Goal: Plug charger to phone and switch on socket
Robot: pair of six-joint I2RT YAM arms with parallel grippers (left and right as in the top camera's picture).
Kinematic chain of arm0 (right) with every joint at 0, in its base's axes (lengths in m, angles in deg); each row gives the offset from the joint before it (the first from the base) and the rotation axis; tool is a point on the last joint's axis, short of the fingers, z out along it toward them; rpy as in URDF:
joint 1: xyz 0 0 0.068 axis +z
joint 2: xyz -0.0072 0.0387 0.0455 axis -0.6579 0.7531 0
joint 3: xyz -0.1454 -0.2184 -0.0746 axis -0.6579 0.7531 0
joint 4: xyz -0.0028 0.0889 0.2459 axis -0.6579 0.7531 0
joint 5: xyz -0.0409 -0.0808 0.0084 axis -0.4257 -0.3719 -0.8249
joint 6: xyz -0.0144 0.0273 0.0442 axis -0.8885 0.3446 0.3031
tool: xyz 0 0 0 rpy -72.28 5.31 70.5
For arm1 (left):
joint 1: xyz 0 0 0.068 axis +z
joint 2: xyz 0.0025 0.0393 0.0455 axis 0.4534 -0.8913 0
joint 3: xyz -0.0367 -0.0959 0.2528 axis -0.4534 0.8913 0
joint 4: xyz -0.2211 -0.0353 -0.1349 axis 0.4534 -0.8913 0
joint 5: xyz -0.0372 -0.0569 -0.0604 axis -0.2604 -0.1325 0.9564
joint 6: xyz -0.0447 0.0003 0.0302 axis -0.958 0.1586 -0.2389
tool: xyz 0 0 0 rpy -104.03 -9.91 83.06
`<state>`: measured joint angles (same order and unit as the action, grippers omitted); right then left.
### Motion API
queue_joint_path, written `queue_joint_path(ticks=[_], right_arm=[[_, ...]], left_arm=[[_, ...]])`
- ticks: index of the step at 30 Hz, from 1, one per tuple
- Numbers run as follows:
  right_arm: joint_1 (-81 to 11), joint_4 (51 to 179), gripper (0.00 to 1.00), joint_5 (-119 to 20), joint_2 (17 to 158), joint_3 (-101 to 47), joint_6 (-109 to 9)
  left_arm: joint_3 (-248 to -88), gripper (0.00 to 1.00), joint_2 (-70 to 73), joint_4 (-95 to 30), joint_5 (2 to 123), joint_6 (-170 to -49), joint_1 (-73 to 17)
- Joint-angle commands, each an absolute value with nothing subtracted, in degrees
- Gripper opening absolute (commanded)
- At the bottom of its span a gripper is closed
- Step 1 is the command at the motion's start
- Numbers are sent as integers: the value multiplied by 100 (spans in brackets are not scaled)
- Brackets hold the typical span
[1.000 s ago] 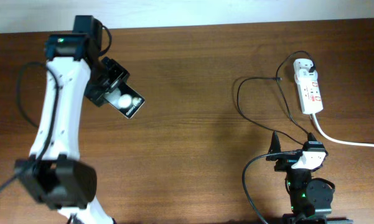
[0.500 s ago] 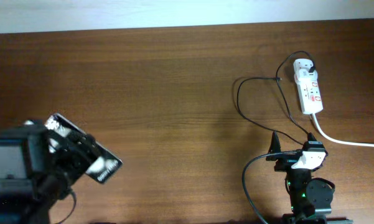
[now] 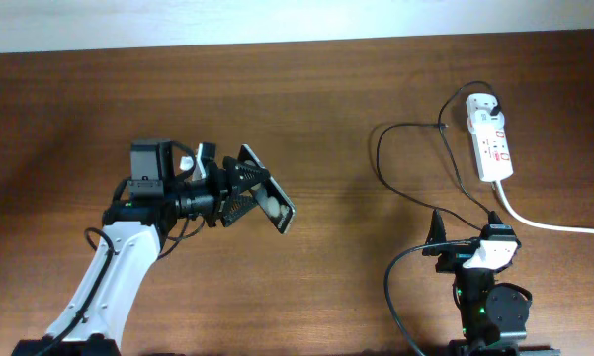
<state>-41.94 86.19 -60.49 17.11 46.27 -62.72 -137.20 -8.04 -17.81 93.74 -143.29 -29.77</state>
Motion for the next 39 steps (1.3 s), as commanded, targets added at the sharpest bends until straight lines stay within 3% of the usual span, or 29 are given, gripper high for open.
queue_joint_path(ticks=[1, 5, 12, 13, 17, 22, 25, 30, 34, 39], right_arm=[[-4152, 8658, 99, -6038, 1674, 4657, -6275], [-4152, 8658, 99, -6038, 1674, 4657, -6275], [-4152, 8638, 99, -5915, 1674, 4657, -6148], [-4152, 8660, 99, -5518, 1674, 4657, -5713], [-4152, 8494, 98, -2390, 1679, 4657, -1532], [-4152, 8374, 99, -2147, 1683, 4657, -1737], [-4152, 8374, 99, -2066, 1987, 4518, -1884], [-4117, 8739, 99, -1553, 4140, 2898, -3138], [-2613, 10391, 99, -2678, 6161, 765, -4375], [202, 9994, 99, -5966, 7058, 225, -4259]], left_arm=[[-13766, 51, -835, -1730, 10873, -14993, -2979], [-13766, 52, -835, -1730, 11536, -15146, -2979], [-13766, 52, -835, -1730, 11551, -15210, -2979], [-13766, 53, -835, -1733, 11503, -15212, -2979], [-13766, 53, -835, -1730, 11256, -15229, -2979], [-13766, 54, -842, -541, 10382, -15905, -2979], [-13766, 55, -1051, -484, 10237, -15922, -2981], [-13766, 55, -1526, -482, 10460, -15966, -3062], [-13766, 56, -1526, -441, 10340, -16007, -3148], [-13766, 56, -1526, -441, 10259, -16007, -3148]])
